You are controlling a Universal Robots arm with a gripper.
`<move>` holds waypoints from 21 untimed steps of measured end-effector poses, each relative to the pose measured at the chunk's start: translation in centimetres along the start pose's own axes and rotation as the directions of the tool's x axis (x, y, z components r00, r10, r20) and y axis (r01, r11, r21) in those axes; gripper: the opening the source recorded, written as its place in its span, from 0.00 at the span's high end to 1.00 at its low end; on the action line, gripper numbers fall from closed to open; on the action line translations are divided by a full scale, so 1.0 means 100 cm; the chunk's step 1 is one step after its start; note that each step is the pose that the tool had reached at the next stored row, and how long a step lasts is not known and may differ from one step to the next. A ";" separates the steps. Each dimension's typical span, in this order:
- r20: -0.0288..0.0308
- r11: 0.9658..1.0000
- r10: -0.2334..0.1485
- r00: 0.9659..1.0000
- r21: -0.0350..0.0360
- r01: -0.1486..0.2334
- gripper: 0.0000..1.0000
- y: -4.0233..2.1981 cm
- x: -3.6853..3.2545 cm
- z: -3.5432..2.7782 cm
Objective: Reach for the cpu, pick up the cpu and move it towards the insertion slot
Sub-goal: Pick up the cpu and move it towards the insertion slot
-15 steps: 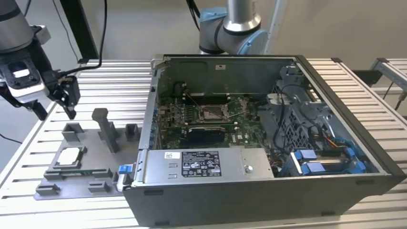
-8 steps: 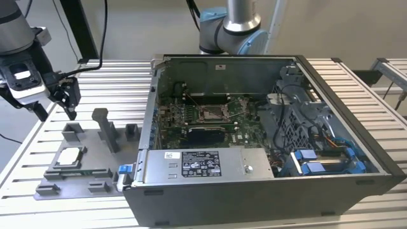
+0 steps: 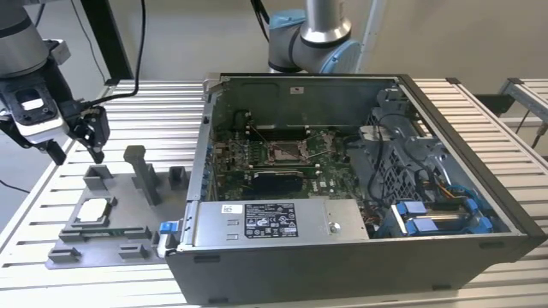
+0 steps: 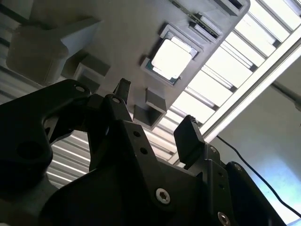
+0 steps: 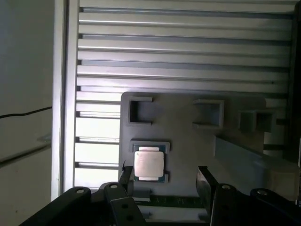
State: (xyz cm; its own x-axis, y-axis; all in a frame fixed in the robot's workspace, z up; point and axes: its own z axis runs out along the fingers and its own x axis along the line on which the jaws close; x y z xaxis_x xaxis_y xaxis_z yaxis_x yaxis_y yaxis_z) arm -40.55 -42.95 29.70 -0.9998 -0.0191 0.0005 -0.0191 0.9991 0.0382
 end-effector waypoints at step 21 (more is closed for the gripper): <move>0.000 1.000 0.000 1.000 0.000 0.000 0.00 -0.0004 0.0000 0.0108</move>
State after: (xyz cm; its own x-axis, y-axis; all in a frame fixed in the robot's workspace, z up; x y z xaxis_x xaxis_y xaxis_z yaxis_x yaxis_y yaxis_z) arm -40.55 -42.95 28.62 -0.9998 -0.0191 0.0005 -0.0191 0.9991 0.0382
